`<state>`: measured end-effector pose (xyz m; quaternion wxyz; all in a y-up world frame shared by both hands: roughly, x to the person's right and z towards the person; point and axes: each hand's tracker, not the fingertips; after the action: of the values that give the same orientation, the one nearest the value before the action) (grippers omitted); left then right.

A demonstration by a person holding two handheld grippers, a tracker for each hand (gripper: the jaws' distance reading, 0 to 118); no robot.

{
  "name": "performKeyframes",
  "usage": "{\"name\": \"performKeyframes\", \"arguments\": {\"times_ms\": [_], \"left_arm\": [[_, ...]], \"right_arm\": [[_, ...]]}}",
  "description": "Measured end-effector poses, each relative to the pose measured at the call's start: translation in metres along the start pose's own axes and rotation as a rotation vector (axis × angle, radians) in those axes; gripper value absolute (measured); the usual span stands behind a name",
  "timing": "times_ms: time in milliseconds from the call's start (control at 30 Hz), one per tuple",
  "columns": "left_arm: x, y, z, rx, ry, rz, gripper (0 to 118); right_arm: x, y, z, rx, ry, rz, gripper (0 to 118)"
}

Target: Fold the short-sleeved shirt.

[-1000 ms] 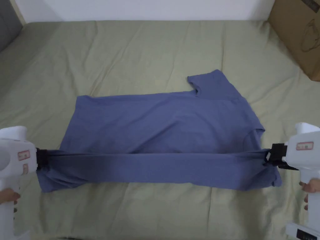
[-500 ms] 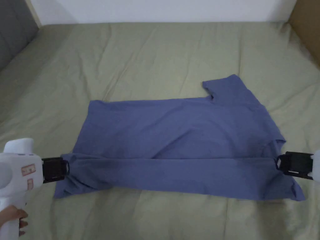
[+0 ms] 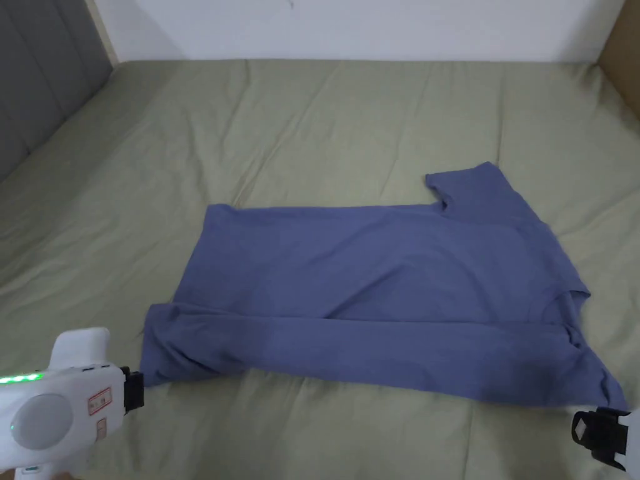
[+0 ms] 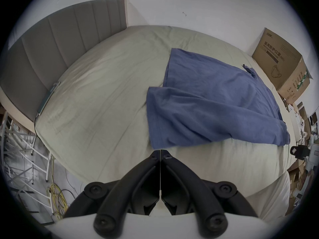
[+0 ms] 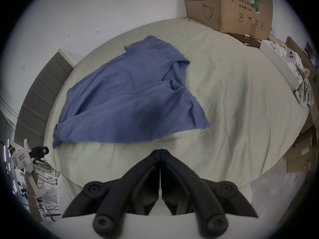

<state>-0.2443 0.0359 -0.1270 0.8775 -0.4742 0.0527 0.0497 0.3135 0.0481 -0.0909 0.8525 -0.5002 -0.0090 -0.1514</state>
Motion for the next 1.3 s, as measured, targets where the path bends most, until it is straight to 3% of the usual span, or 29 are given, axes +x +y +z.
{"name": "performKeyframes", "arguments": {"times_ms": [67,133,233,400,433,467,500,533,567,600,633,833,867,900,933,967,1000,1033,1100,1300], "left_arm": [[-0.002,0.011,-0.012,-0.044,0.031,0.030,44],[-0.008,0.016,-0.026,-0.068,0.007,0.070,67],[-0.004,0.020,-0.037,-0.090,0.013,0.077,75],[0.004,0.015,-0.052,-0.126,0.029,0.028,70],[0.005,0.018,-0.048,-0.123,0.048,0.026,60],[0.007,0.020,-0.045,-0.108,0.076,0.015,41],[0.007,0.022,-0.043,-0.076,0.077,0.012,14],[0.005,0.025,-0.042,-0.083,0.073,0.021,2],[0.005,0.027,-0.043,-0.127,0.054,0.023,2],[0.006,0.027,-0.040,-0.107,0.059,0.020,2],[0.006,0.027,-0.037,-0.105,0.054,0.022,2],[0.000,0.030,-0.023,-0.096,0.020,0.045,2],[0.001,0.031,-0.022,-0.095,0.019,0.039,2],[0.002,0.032,-0.020,-0.097,0.021,0.026,2],[0.003,0.033,-0.018,-0.096,0.023,0.017,2],[0.004,0.033,-0.014,-0.089,0.021,0.011,2],[0.004,0.035,-0.012,-0.082,0.014,0.004,2],[0.005,0.037,-0.010,-0.080,0.017,-0.002,2],[0.006,0.039,-0.007,-0.069,0.020,-0.020,2],[0.001,0.041,0.005,-0.055,0.010,-0.041,2]], "right_arm": [[-0.004,-0.001,0.000,0.001,0.006,0.004,0],[-0.001,0.000,-0.002,-0.005,0.009,0.015,1],[-0.001,-0.001,-0.003,-0.014,0.011,0.016,1],[0.003,-0.004,-0.007,-0.035,0.002,0.007,0],[0.006,-0.004,-0.007,-0.029,-0.001,-0.002,1],[0.008,-0.003,-0.007,-0.027,-0.006,-0.006,4],[0.008,-0.004,-0.005,-0.026,-0.016,-0.006,16],[0.010,-0.002,-0.006,-0.024,-0.025,-0.002,45],[0.012,0.000,-0.007,-0.025,-0.032,0.004,69],[0.015,0.005,-0.010,-0.026,-0.038,0.014,85],[0.018,0.009,-0.011,-0.014,-0.043,0.020,91],[0.045,0.053,-0.066,-0.037,-0.157,0.039,90],[0.047,0.056,-0.076,-0.056,-0.168,0.031,80],[0.045,0.055,-0.077,-0.043,-0.164,-0.028,60],[0.042,0.054,-0.076,-0.050,-0.099,-0.041,46],[0.036,0.052,-0.075,-0.079,-0.094,0.011,42],[0.026,0.050,-0.075,-0.073,-0.174,0.147,35],[0.019,0.046,-0.074,-0.070,-0.187,0.213,23],[0.017,0.046,-0.069,-0.071,-0.163,0.169,12],[0.028,0.048,-0.036,-0.045,-0.068,0.049,10]]}}
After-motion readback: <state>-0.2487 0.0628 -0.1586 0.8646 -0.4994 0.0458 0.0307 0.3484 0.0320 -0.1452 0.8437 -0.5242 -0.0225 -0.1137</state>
